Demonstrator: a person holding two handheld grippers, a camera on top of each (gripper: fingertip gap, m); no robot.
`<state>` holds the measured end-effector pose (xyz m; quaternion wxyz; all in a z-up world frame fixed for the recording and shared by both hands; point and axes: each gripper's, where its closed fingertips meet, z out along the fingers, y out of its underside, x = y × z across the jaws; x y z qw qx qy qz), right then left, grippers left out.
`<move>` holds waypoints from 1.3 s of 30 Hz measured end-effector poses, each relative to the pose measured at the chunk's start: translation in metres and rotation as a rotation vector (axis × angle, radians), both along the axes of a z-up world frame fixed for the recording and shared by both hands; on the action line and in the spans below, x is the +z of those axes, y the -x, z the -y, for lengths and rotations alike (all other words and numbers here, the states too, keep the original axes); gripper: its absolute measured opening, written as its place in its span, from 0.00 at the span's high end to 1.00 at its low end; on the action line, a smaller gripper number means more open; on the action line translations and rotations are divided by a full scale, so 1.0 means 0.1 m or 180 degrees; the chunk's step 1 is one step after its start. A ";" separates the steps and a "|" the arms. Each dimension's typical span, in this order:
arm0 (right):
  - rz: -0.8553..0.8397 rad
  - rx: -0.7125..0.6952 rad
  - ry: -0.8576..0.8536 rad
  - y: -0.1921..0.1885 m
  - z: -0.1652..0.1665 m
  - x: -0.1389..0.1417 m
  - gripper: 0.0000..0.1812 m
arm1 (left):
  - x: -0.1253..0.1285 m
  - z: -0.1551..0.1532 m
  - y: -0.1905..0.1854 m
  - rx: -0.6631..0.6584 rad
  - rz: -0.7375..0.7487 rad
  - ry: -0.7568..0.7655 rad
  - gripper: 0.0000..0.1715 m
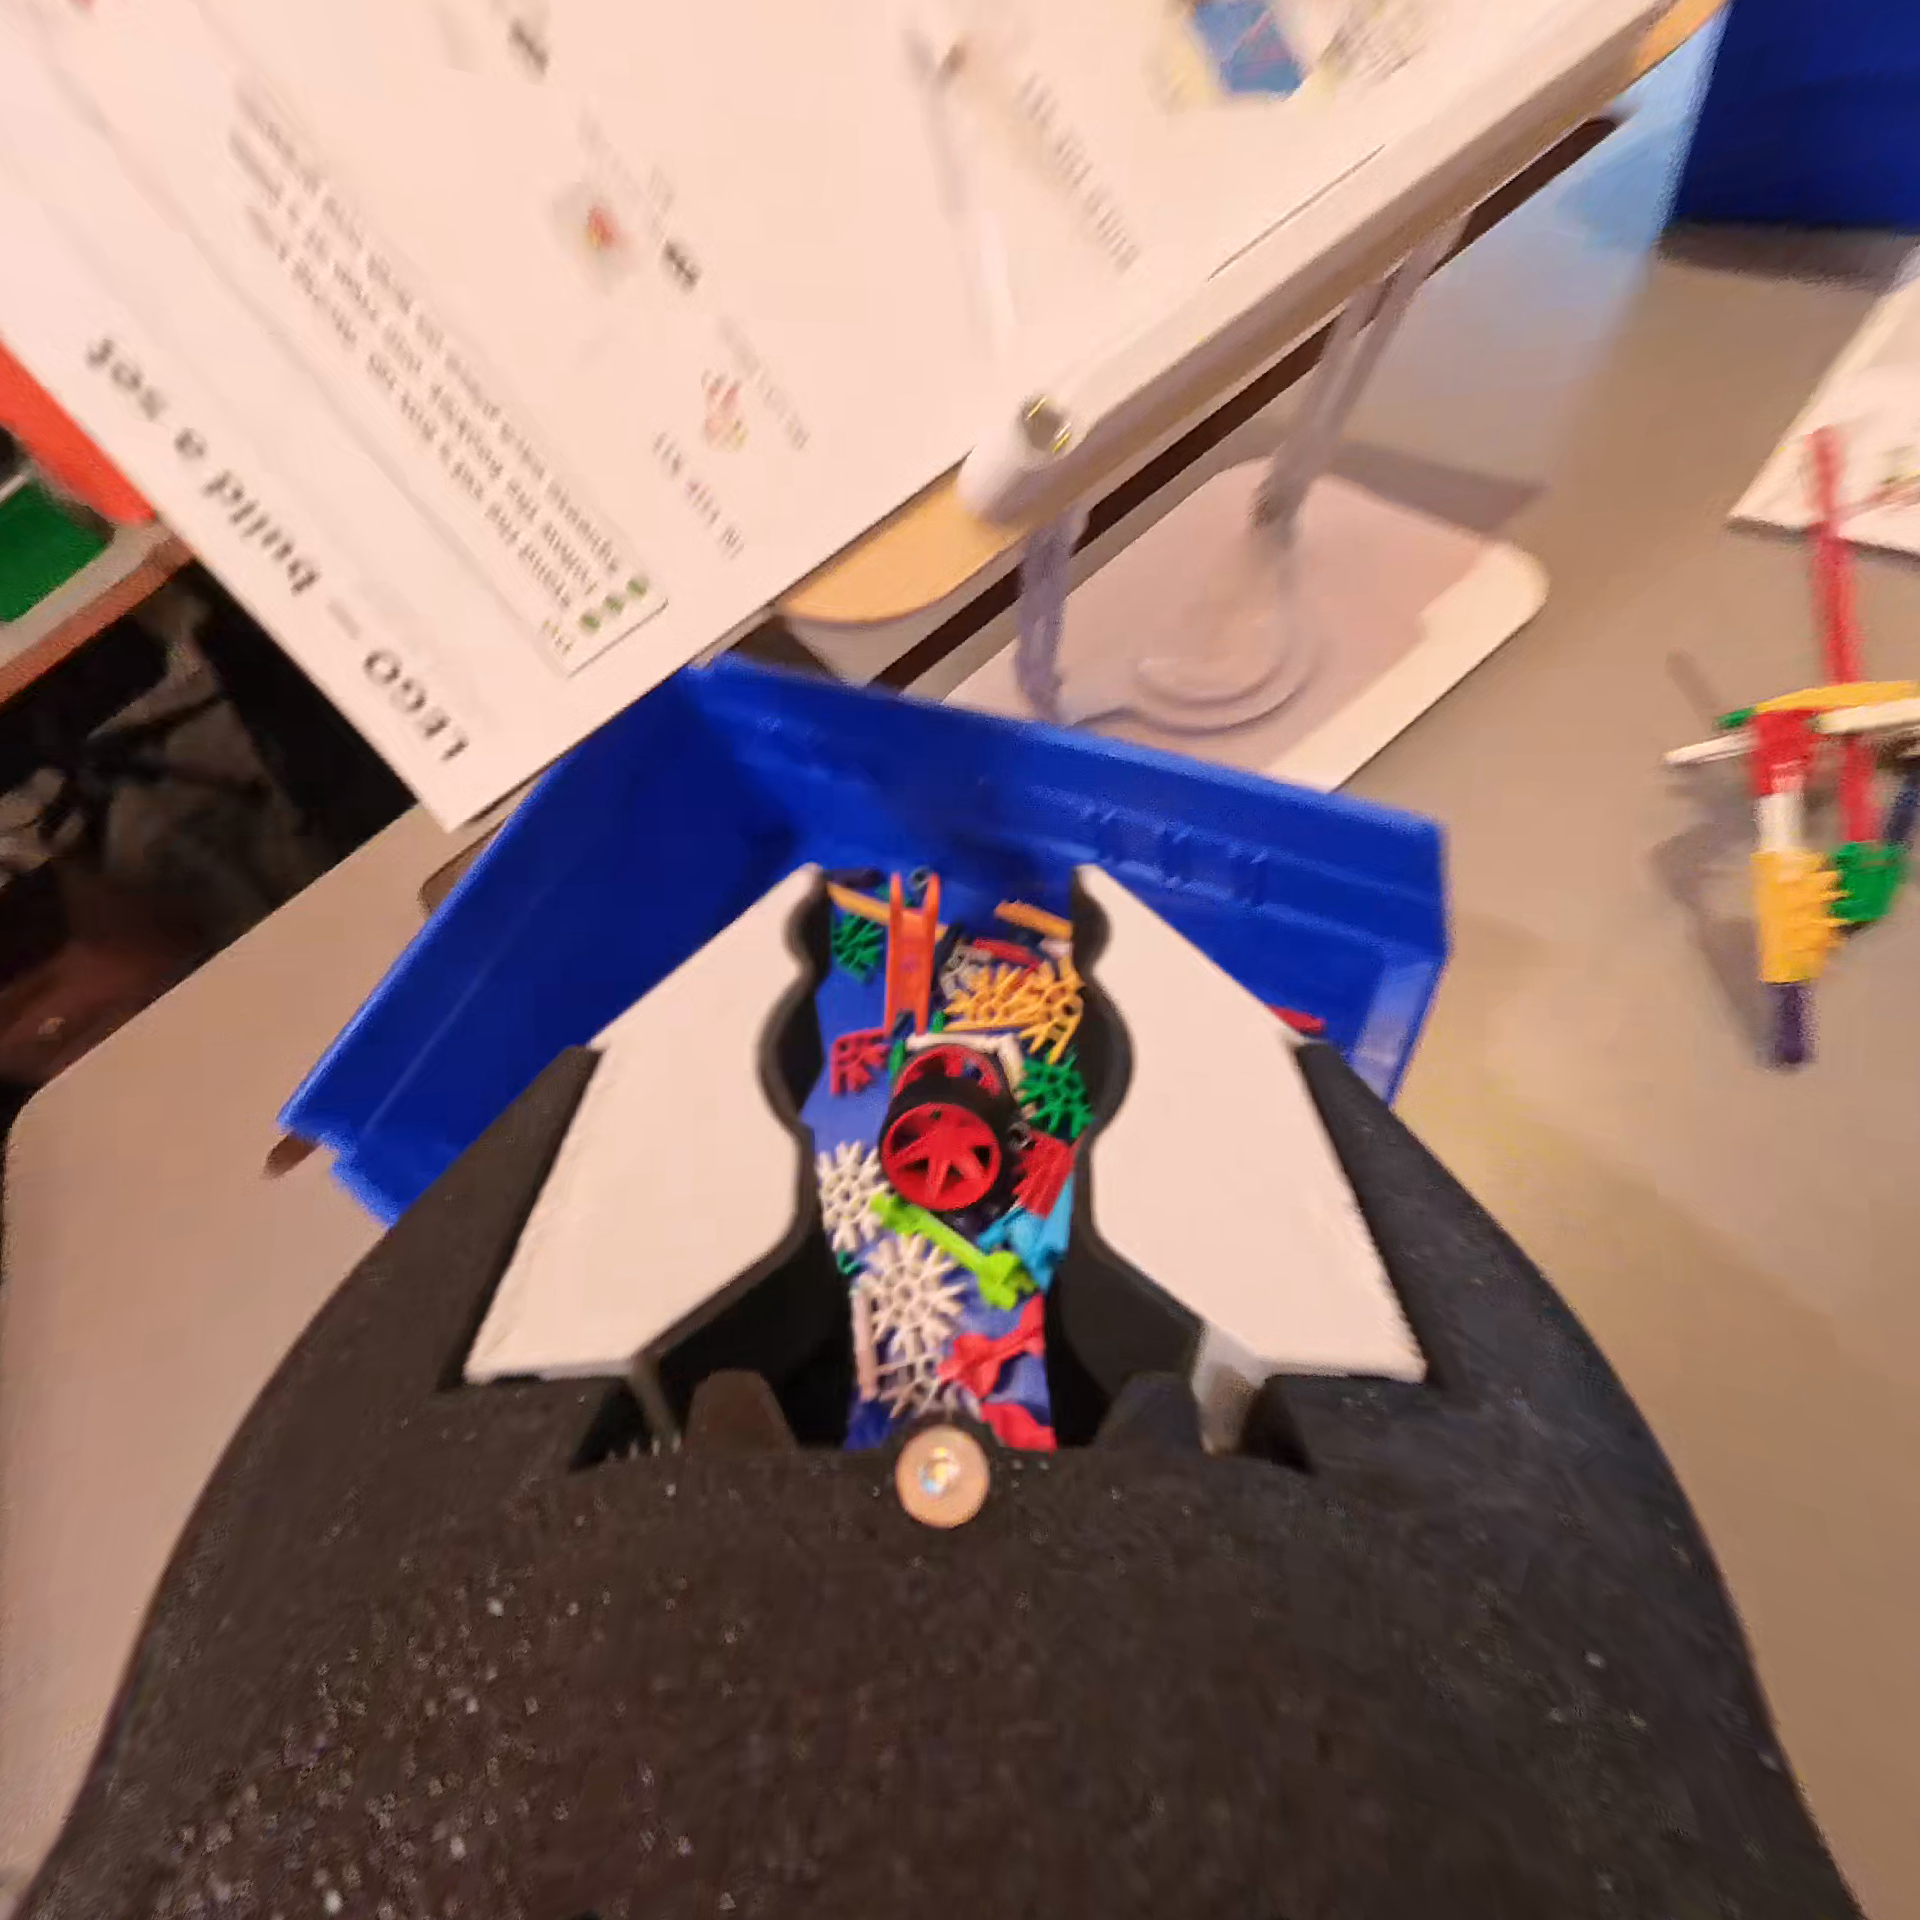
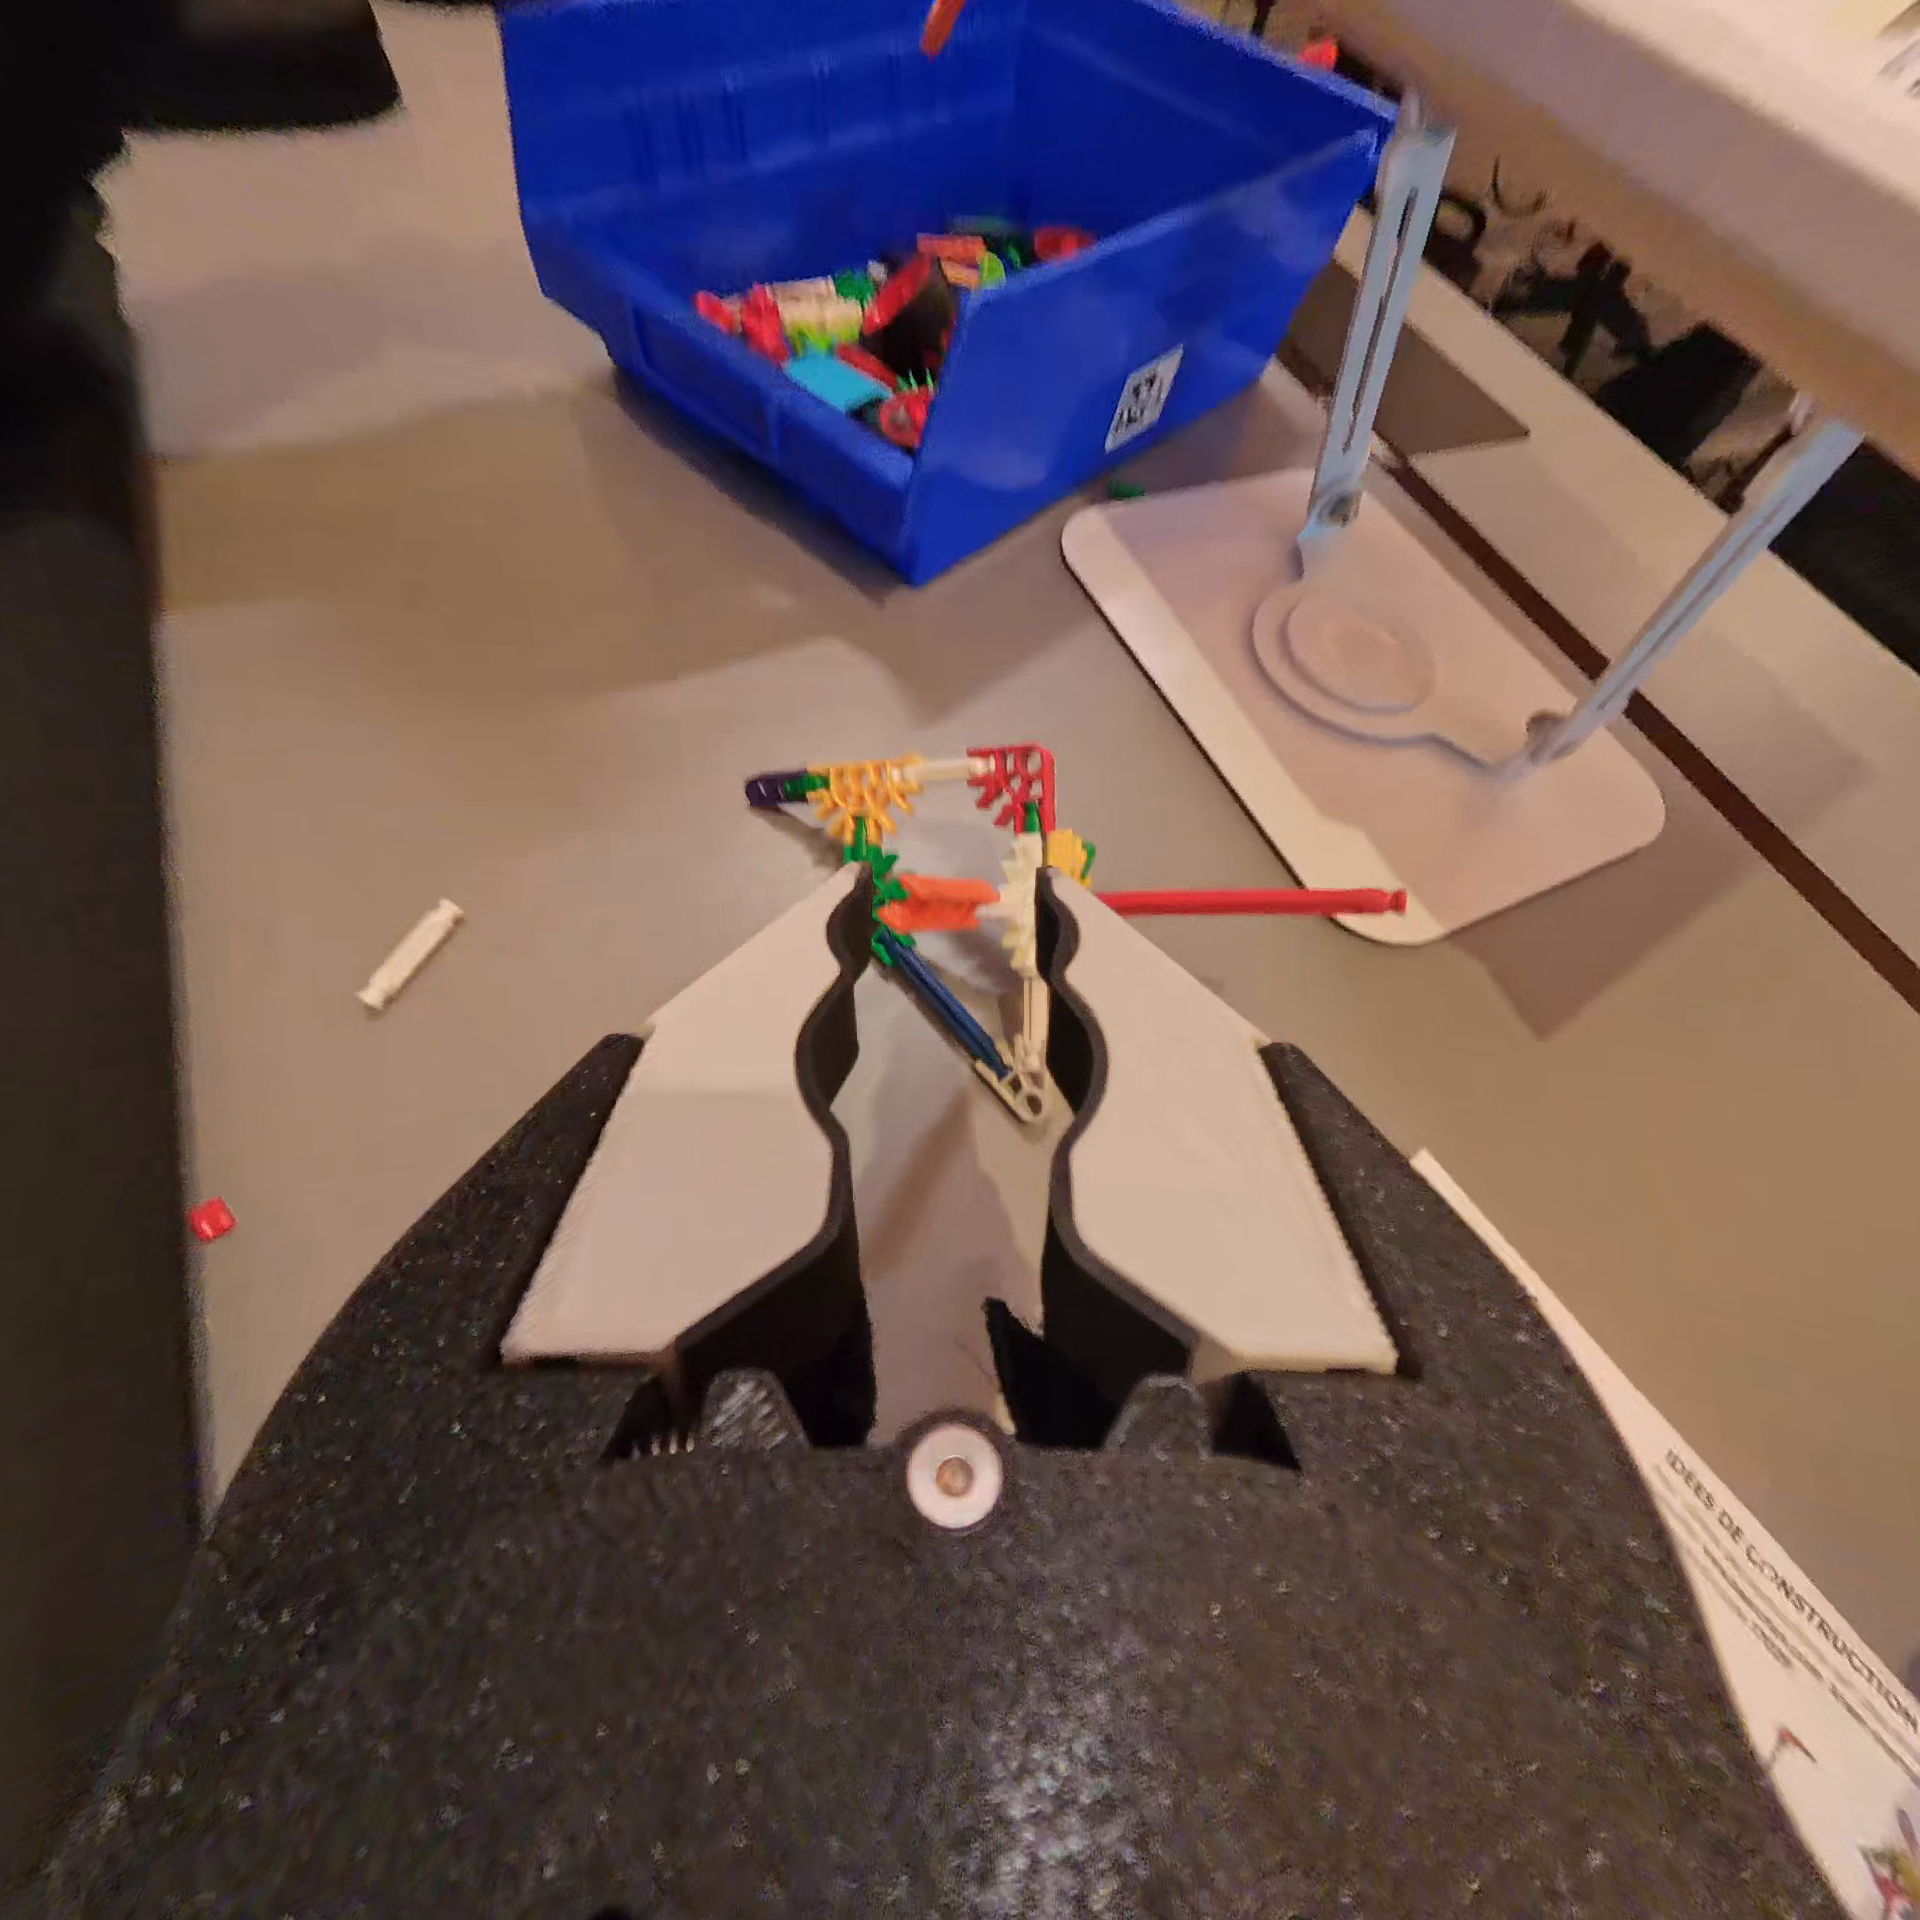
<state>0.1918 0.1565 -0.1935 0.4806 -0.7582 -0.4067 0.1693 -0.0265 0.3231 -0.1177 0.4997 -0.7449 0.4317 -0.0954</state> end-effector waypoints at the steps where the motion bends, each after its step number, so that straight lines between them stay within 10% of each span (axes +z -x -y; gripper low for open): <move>1: 0.0048 0.0001 0.0042 0.01 0.00 -0.04 0.83 | -0.04 -0.05 0.03 0.0099 -0.0103 -0.0027 0.68; 8: 0.0493 -0.0287 -0.0007 -0.02 -0.16 -0.22 0.95 | 0.03 0.62 -1.12 -0.1143 -0.0327 -0.0419 0.65; 14: 0.0220 -0.0300 0.0013 -0.10 -0.18 -0.17 0.98 | -0.78 1.29 -2.04 -0.2210 -0.1101 -0.0236 0.70; 23: -0.0078 -0.0075 -0.0058 -0.05 -0.14 -0.06 0.98 | -1.14 1.45 -2.29 -0.2569 -0.0855 0.0317 0.96; 39: 0.0625 -0.0489 -0.0312 -0.14 -0.29 -0.14 0.98 | -1.19 1.33 -2.39 -0.2275 -0.1159 0.0040 0.98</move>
